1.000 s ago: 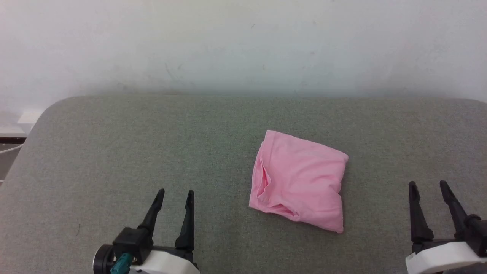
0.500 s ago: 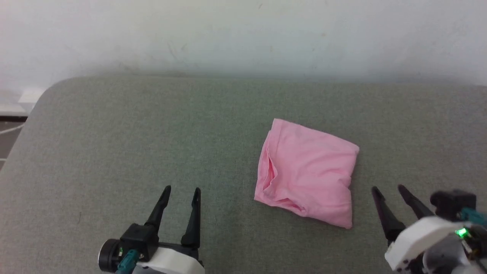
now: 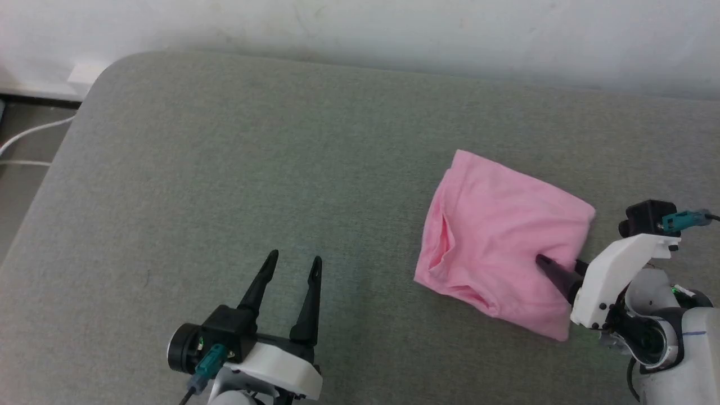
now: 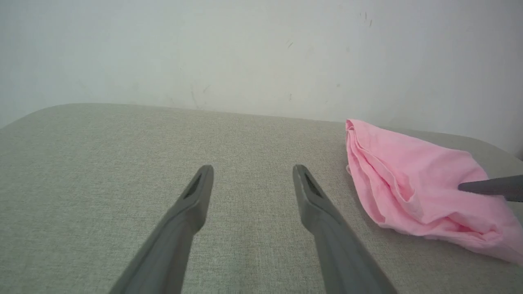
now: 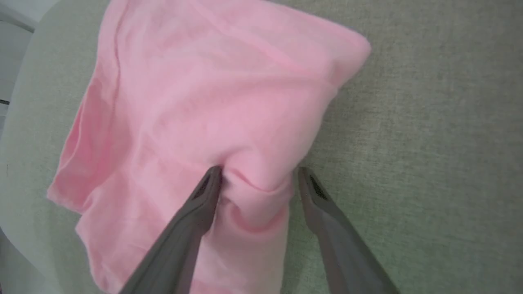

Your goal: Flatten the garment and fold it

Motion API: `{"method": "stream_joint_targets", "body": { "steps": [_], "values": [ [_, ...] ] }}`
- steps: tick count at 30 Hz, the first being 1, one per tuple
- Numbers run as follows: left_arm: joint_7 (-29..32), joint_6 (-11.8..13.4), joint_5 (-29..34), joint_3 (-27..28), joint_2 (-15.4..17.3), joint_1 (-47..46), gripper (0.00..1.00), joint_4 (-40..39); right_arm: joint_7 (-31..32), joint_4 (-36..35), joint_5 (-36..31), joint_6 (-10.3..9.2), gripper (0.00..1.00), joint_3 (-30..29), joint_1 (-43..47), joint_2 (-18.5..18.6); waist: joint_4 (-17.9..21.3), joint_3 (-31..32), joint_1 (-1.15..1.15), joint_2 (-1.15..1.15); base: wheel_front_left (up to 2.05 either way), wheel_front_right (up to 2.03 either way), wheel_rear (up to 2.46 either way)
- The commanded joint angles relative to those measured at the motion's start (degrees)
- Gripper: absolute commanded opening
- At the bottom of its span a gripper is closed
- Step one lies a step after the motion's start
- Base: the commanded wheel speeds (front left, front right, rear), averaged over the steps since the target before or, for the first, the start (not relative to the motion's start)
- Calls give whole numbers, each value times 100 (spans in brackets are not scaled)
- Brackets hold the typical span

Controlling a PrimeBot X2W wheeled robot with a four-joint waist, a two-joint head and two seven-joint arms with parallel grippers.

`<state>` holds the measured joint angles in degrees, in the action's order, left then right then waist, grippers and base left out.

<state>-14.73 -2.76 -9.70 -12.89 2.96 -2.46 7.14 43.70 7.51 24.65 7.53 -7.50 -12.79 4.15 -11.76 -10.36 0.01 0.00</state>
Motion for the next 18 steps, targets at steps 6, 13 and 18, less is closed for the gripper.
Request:
{"method": "stream_joint_targets", "body": {
  "steps": [6, 13, 18],
  "values": [
    [-27, 72, -63, -65, -8, -151, 100, 20, -54, 778, -466, -4, 100, -120, -338, -87, -371, -263, -1, 0, 0, 0, 0],
    [-27, 109, -80, -87, -8, -134, 100, 51, -356, 1324, -738, -4, 0, 265, -471, -4, -333, -167, -1, 0, 0, 0, 0],
    [-27, 97, -59, -116, -8, -53, 100, 87, -471, 1194, -692, -4, 0, 896, -551, 401, -39, 63, -1, 0, 0, 0, 0]
  ]
}}
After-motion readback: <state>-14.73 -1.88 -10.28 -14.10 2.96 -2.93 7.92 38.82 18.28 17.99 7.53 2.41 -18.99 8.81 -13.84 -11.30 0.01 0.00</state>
